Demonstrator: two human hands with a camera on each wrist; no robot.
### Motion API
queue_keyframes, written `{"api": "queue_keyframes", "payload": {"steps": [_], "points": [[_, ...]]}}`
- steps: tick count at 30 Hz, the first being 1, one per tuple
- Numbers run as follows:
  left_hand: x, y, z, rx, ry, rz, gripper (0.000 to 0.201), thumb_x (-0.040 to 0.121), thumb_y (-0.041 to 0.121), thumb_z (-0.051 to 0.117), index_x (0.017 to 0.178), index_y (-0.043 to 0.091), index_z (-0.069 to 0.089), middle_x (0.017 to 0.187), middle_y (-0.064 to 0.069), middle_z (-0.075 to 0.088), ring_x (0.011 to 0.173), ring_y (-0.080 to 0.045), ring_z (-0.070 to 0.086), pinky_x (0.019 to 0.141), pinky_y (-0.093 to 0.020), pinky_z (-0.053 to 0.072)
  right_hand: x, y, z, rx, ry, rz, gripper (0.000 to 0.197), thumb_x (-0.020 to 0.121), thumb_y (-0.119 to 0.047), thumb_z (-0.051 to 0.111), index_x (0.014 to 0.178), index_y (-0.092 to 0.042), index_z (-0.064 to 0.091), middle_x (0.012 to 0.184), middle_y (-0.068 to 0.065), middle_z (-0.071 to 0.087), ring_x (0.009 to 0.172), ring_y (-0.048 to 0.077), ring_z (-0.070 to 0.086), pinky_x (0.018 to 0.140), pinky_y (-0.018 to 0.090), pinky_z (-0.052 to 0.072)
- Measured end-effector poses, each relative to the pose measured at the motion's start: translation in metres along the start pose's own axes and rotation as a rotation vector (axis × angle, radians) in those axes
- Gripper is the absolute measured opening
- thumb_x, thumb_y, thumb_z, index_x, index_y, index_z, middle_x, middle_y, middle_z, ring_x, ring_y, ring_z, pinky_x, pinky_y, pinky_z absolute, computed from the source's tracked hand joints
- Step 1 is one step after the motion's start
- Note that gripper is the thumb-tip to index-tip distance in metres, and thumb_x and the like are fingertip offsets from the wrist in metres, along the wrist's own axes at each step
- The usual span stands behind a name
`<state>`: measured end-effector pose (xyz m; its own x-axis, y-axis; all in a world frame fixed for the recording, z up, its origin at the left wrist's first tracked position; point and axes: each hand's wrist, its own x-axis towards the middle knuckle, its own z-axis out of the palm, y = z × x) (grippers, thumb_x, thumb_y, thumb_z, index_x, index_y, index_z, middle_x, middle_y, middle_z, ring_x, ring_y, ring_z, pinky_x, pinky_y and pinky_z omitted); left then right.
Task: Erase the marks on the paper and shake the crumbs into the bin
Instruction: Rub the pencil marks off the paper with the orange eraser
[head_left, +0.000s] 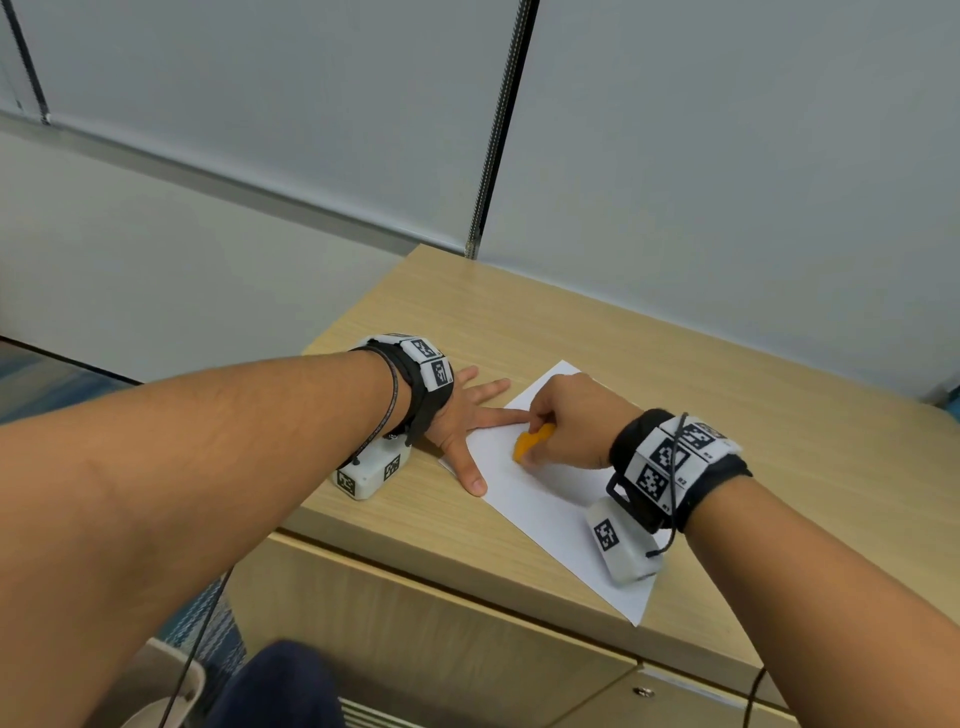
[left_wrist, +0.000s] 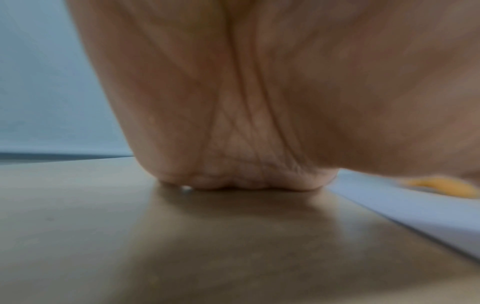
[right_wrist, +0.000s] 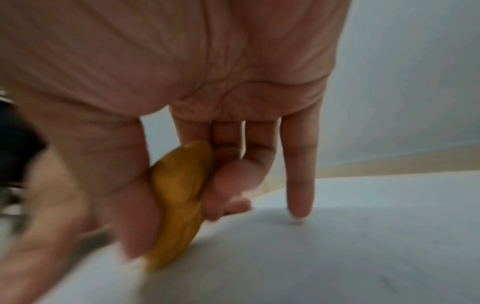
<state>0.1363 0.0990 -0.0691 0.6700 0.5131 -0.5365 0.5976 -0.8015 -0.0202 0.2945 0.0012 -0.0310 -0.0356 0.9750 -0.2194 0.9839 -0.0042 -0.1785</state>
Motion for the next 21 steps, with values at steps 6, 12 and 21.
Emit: {"api": "queue_keyframes", "payload": {"steps": [6, 12, 21], "points": [[0.000, 0.000, 0.000, -0.018, 0.001, 0.001, 0.120, 0.065, 0.079, 0.067, 0.143, 0.058, -0.022, 0.156, 0.008, -0.038, 0.143, -0.036, -0.032, 0.111, -0.066, -0.011, -0.002, 0.004, 0.002, 0.037, 0.025, 0.026, 0.026, 0.074, -0.044, 0.083, 0.083, -0.023, 0.073, 0.081, -0.005, 0.067, 0.073, 0.013, 0.061, 0.066, 0.027, 0.049], [-0.002, 0.002, 0.000, -0.024, 0.013, 0.002, 0.119, 0.067, 0.076, 0.069, 0.146, 0.057, -0.019, 0.158, 0.007, -0.036, 0.144, -0.036, -0.031, 0.111, -0.066, -0.011, -0.006, 0.017, 0.005, 0.103, 0.077, 0.056, 0.024, 0.078, -0.039, 0.082, 0.082, -0.017, 0.073, 0.076, -0.006, 0.063, 0.072, 0.014, 0.059, 0.061, 0.024, 0.045], [-0.006, 0.009, -0.005, -0.056, 0.003, -0.004, 0.120, 0.064, 0.077, 0.070, 0.148, 0.056, -0.014, 0.159, 0.008, -0.033, 0.145, -0.035, -0.030, 0.112, -0.064, -0.009, -0.027, 0.049, 0.015, 0.135, 0.100, 0.195, 0.026, 0.076, -0.044, 0.080, 0.074, -0.025, 0.062, 0.085, -0.006, 0.059, 0.075, 0.014, 0.057, 0.065, 0.028, 0.046]]}}
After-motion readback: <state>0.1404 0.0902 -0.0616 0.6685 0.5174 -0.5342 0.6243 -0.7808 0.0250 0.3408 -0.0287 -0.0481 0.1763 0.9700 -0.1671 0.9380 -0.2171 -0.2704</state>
